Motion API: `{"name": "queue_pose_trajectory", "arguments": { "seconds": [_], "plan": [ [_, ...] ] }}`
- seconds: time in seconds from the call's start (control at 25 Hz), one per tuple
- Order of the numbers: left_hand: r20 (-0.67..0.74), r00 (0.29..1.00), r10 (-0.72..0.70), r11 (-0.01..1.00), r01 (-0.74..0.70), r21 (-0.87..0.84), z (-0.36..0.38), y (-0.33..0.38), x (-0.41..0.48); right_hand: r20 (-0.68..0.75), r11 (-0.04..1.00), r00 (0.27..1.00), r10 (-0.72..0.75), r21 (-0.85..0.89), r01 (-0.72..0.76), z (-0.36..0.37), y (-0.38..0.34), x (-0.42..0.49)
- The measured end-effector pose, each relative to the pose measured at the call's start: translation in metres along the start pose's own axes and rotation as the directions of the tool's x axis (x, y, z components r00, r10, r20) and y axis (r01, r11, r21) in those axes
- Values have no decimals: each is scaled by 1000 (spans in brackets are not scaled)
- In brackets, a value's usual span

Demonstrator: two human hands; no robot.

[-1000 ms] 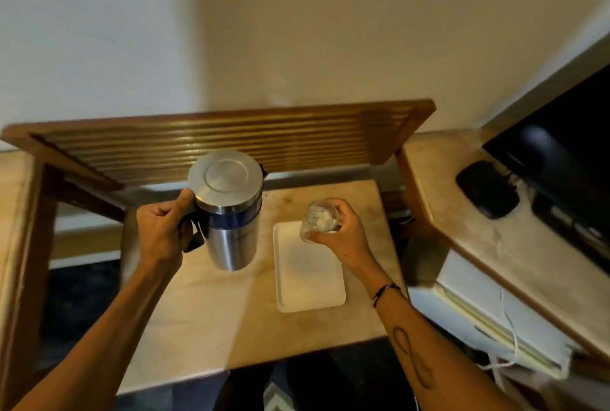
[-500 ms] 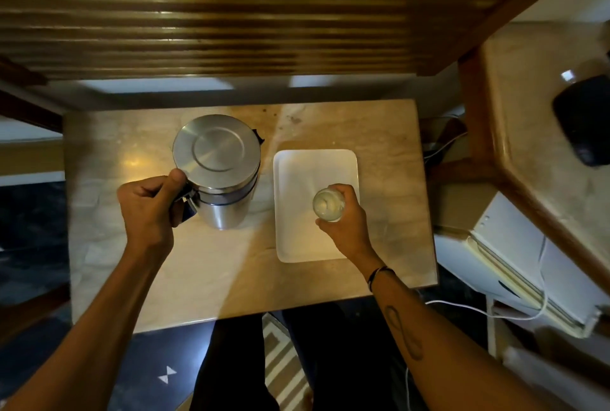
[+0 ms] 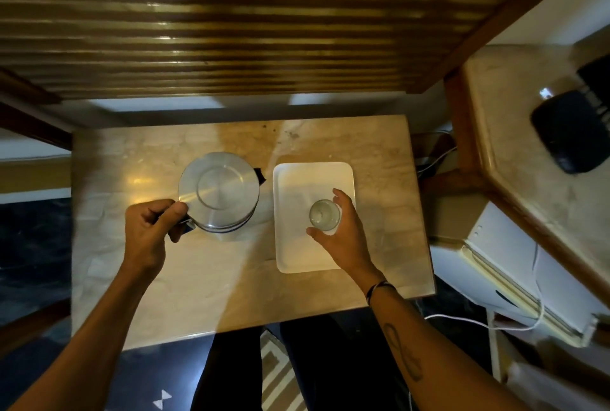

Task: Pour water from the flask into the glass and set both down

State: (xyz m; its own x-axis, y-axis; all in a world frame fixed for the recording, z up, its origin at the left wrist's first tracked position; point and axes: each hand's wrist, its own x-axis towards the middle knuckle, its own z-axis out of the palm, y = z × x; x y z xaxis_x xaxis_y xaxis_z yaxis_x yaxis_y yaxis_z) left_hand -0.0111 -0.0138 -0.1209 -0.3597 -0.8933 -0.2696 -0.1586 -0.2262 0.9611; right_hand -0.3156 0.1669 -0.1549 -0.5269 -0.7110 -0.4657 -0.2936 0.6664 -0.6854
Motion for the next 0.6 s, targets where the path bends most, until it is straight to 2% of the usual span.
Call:
{"name": "queue_pose_trajectory", "arguments": {
  "seconds": [0.16,0.36,0.52,0.6],
  "plan": [
    [-37,999,-1,1000,1,-8,-8,1,-16,-84,999,996,-21,-36,18,-25,-22,-15],
    [-29,999,-25,979,30,202,-21,8,-33,-93,994,992,-84,-79,76,-65,-53,-36],
    [-65,992,-109,937,124,326,-39,21,-44,-109,968,971,-212,-163,193,-103,-113,-38],
    [-84,986,-146,929,166,332,-39,47,-45,-101,948,952,-289,-167,270,-125,-154,-47]
  ]
}}
